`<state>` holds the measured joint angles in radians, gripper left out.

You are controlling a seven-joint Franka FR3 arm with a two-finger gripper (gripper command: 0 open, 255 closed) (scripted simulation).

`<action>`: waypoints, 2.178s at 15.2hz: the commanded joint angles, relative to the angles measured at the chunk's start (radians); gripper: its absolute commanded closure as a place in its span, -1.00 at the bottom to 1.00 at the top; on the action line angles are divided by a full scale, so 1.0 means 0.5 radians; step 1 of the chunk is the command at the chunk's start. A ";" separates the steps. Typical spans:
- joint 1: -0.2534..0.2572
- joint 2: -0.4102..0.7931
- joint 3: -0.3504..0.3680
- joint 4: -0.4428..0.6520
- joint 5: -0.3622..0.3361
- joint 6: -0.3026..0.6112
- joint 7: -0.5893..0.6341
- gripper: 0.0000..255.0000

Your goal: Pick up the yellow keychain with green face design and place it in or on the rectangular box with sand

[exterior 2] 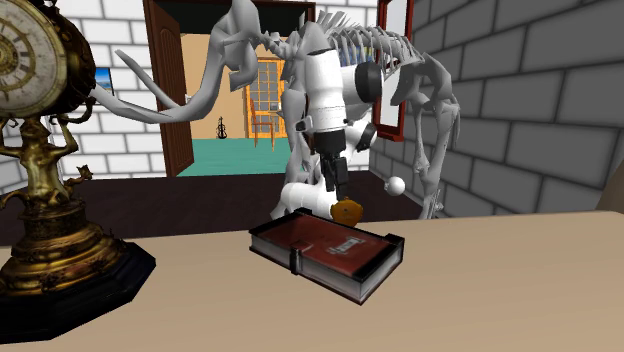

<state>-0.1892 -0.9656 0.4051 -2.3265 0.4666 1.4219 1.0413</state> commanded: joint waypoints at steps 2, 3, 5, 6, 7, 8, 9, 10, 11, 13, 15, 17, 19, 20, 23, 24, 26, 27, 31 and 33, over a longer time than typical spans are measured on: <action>-0.046 -0.007 0.076 -0.004 0.107 0.046 0.189 -1.00; -0.042 -0.017 0.086 -0.033 0.116 0.067 0.186 -1.00; -0.035 -0.035 0.108 -0.090 0.136 0.108 0.181 -1.00; -0.031 -0.044 0.119 -0.119 0.146 0.129 0.179 -1.00; -0.027 -0.052 0.131 -0.147 0.157 0.150 0.176 -1.00; -0.021 -0.064 0.150 -0.190 0.174 0.183 0.173 -1.00; -0.021 -0.064 0.150 -0.190 0.174 0.183 0.172 -1.00; -0.021 -0.065 0.150 -0.190 0.174 0.183 0.172 -1.00; -0.021 -0.064 0.150 -0.190 0.174 0.183 0.172 -1.00; -0.021 -0.064 0.150 -0.190 0.174 0.183 0.172 -1.00; -0.021 -0.064 0.150 -0.190 0.174 0.183 0.172 -1.00; -0.021 -0.064 0.150 -0.190 0.173 0.183 0.172 1.00; -0.021 -0.064 0.150 -0.190 0.173 0.183 0.172 1.00; -0.021 -0.064 0.150 -0.190 0.173 0.183 0.172 1.00; -0.021 -0.064 0.149 -0.190 0.173 0.183 0.172 1.00; -0.021 -0.065 0.149 -0.190 0.173 0.183 0.172 1.00; -0.021 -0.064 0.150 -0.190 0.174 0.183 0.172 1.00; -0.025 -0.056 0.141 -0.160 0.165 0.163 0.178 1.00; -0.040 -0.015 0.108 -0.039 0.132 0.082 0.199 1.00; -0.047 0.007 0.093 0.024 0.117 0.041 0.210 1.00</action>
<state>-0.2105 -0.9672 0.4579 -2.3288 0.5308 1.4530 1.1458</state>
